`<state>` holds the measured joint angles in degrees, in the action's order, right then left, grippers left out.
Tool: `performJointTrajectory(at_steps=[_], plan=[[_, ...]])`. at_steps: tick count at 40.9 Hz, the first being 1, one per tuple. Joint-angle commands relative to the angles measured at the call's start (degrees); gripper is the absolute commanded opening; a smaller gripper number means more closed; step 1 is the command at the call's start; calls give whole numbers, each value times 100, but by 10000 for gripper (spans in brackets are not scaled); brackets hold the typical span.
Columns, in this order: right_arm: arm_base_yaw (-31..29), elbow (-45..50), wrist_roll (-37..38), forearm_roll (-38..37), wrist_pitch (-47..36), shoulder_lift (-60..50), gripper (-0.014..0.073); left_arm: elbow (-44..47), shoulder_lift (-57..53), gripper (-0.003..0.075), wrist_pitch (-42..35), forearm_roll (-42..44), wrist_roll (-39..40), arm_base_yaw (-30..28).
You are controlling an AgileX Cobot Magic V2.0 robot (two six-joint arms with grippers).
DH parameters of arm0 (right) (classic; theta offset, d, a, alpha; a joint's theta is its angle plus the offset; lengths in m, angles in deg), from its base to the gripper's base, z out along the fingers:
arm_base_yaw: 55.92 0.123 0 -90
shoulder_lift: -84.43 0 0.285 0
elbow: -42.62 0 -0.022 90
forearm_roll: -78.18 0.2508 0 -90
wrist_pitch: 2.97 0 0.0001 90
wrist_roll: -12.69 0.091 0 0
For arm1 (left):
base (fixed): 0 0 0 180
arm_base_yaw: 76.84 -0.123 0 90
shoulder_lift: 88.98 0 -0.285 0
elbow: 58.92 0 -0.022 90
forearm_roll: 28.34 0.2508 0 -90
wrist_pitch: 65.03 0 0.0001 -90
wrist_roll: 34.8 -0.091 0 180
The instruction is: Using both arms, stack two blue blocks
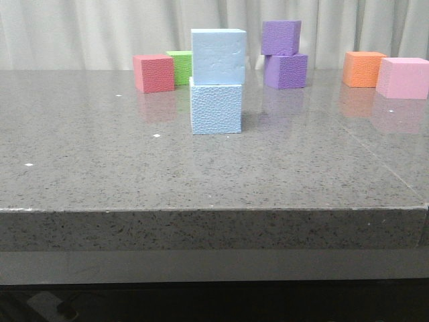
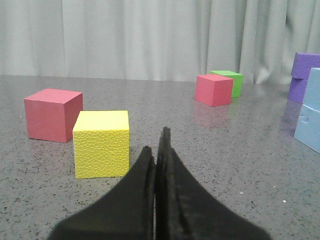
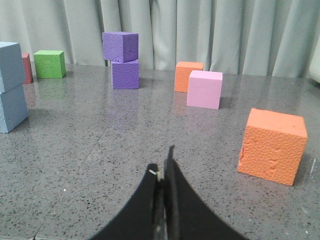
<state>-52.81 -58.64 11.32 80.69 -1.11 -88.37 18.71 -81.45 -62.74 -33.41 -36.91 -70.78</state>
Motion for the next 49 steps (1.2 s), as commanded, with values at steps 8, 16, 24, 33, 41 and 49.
performJointTrajectory(at_steps=[8, 16, 24, 33, 41, 49], plan=[[-32, -30, -32, -9, -528, -103, -67, 3, -100, -20, -458, -49, 28, 31], [-32, -30, -32, -9, -528, -103, -67, 3, -100, -20, -458, -49, 28, 31], [-32, -30, -32, -9, -528, -103, -67, 3, -100, -20, -458, -49, 28, 31], [-32, -30, -32, -9, -528, -103, -67, 3, -112, -20, -458, -49, 28, -203], [-32, -30, -32, -9, -528, -103, -67, 3, -112, -20, -458, -49, 28, -203], [-32, -30, -32, -9, -528, -103, -67, 3, -112, -20, -458, -49, 28, -203]])
